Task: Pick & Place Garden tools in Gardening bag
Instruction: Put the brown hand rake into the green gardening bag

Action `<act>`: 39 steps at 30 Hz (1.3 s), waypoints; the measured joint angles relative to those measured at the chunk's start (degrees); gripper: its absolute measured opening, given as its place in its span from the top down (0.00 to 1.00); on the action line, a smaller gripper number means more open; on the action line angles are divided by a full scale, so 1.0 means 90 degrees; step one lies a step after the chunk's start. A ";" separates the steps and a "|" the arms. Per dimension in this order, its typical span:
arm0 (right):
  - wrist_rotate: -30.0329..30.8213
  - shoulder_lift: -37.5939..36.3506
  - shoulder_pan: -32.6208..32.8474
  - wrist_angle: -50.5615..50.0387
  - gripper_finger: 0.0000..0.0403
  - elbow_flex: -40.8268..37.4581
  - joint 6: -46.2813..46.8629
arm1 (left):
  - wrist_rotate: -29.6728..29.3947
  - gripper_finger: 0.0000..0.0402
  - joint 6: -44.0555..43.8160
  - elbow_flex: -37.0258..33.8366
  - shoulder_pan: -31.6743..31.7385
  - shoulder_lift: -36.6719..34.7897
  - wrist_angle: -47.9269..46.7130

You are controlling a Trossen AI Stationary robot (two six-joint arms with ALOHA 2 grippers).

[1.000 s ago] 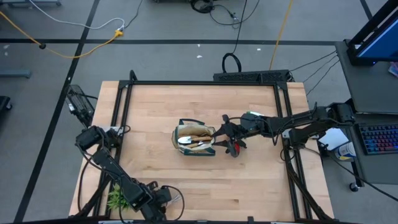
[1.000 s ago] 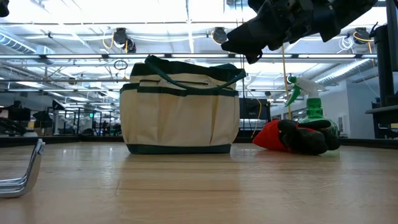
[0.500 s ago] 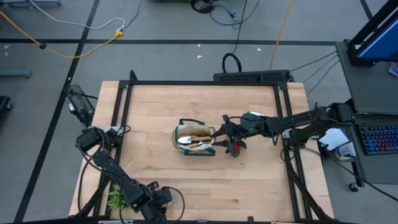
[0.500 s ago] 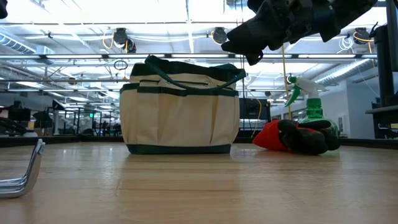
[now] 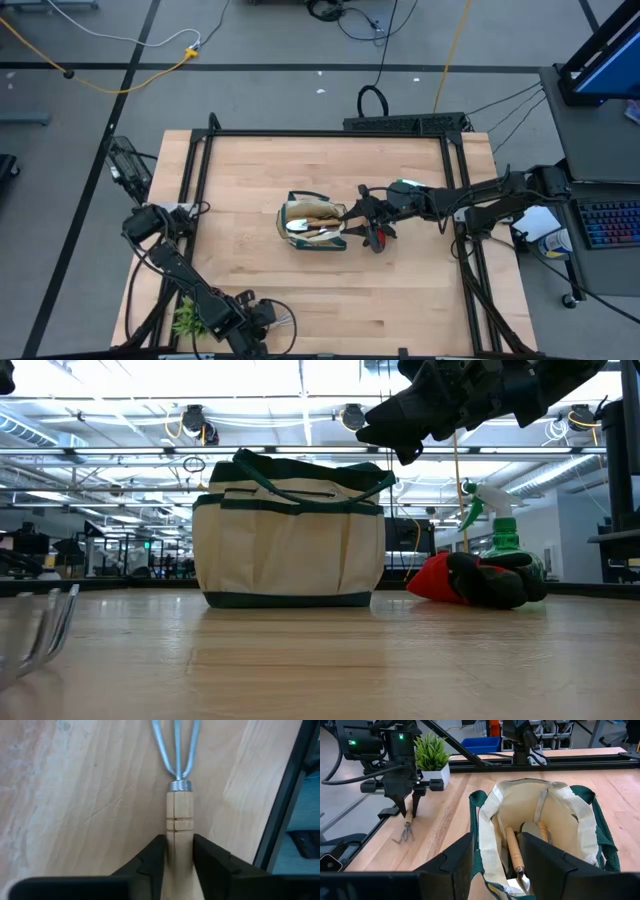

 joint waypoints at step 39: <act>0.0002 0.0000 0.0000 -0.0005 0.61 0.0000 0.0000 | -0.1227 0.81 0.1788 -0.0021 0.0528 -0.0316 0.0033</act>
